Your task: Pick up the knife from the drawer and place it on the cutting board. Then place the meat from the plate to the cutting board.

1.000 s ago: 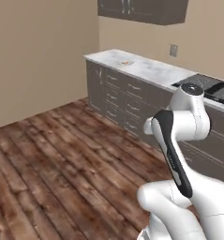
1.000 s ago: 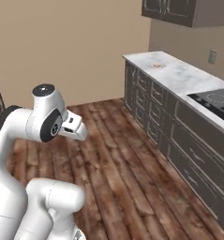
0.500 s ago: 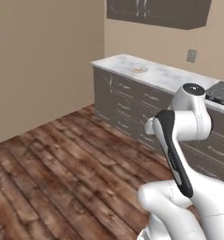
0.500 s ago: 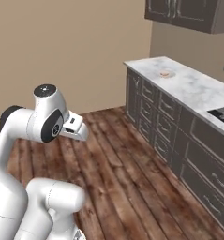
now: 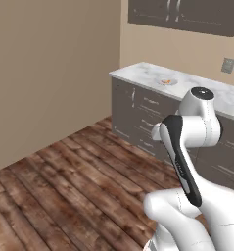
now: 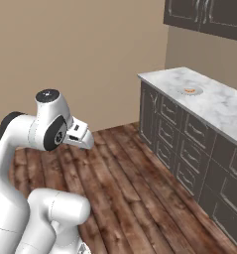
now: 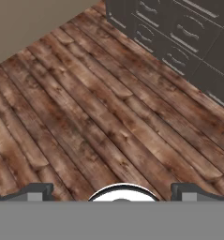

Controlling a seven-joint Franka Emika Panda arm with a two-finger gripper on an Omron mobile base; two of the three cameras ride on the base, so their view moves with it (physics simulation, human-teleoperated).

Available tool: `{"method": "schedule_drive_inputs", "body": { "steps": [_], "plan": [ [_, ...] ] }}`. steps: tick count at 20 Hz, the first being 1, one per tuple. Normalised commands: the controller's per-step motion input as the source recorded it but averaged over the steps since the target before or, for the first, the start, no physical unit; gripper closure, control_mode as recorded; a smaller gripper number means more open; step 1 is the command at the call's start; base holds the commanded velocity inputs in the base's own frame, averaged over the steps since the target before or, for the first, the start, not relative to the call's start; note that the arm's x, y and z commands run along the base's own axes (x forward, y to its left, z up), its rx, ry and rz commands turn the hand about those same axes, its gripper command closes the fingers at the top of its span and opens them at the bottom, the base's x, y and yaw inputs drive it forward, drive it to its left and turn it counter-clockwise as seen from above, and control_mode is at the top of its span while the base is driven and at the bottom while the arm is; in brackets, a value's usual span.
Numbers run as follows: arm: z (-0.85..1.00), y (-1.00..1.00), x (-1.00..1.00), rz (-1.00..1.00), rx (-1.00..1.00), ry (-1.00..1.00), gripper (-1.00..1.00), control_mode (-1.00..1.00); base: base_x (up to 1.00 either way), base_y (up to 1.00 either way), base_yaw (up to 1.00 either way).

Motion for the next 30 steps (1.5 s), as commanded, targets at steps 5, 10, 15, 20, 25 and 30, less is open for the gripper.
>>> {"method": "schedule_drive_inputs", "body": {
  "steps": [5, 10, 15, 20, 25, 30],
  "plan": [
    [0.00, 0.00, 0.00, 0.00, 0.00, 0.00, -1.00, 1.00, 1.00, 0.18, -0.29],
    [0.00, 0.00, 0.00, 0.00, 0.00, 0.00, -1.00, 1.00, 0.99, 0.29, -0.59],
    [0.00, 0.00, 0.00, 0.00, 0.00, 0.00, -1.00, 1.00, 0.83, 0.64, -0.75],
    [0.00, 0.00, 0.00, 0.00, 0.00, 0.00, -1.00, 1.00, 1.00, 1.00, -0.54],
    [0.00, 0.00, 0.00, 0.00, 0.00, 0.00, -1.00, 1.00, 1.00, 0.77, -0.37],
    [0.00, 0.00, 0.00, 0.00, 0.00, 0.00, -1.00, 1.00, 1.00, 0.15, -0.29]
  ]
}}
